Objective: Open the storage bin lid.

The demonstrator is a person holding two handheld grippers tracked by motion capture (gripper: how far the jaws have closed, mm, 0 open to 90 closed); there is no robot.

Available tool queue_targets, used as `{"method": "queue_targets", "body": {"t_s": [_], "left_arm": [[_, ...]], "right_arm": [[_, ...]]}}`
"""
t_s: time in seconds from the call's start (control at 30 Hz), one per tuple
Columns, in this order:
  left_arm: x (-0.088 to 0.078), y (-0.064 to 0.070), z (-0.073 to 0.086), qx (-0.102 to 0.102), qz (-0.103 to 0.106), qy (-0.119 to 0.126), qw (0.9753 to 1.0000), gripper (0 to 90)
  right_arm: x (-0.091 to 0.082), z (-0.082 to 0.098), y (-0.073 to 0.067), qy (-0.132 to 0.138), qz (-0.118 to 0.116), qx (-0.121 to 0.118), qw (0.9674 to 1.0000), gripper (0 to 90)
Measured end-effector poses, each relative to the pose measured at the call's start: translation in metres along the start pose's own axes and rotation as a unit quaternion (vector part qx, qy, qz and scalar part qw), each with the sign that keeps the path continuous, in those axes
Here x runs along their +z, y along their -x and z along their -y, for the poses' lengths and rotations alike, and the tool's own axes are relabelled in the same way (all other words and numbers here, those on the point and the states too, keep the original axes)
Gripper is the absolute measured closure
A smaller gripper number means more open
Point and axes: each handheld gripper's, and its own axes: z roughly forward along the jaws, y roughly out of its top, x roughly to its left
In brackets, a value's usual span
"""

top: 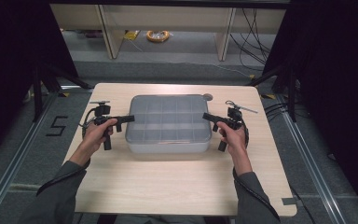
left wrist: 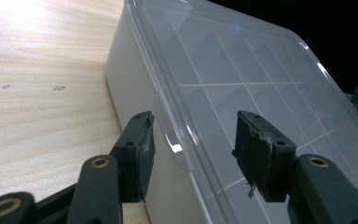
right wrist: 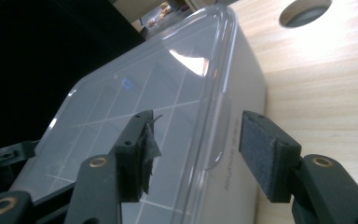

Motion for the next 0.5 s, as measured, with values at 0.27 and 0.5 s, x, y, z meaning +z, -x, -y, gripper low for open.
{"method": "queue_targets", "body": {"t_s": [0.27, 0.5], "left_arm": [[-0.001, 0.005, 0.002, -0.005, 0.003, 0.007, 1.0, 52.9], [-0.009, 0.013, -0.001, 0.004, -0.004, 0.029, 0.9996, 56.3]], "right_arm": [[0.0, 0.003, -0.006, 0.008, 0.016, -0.012, 0.9998, 51.9], [-0.004, 0.002, -0.017, 0.02, 0.035, -0.021, 0.999, 57.6]]}}
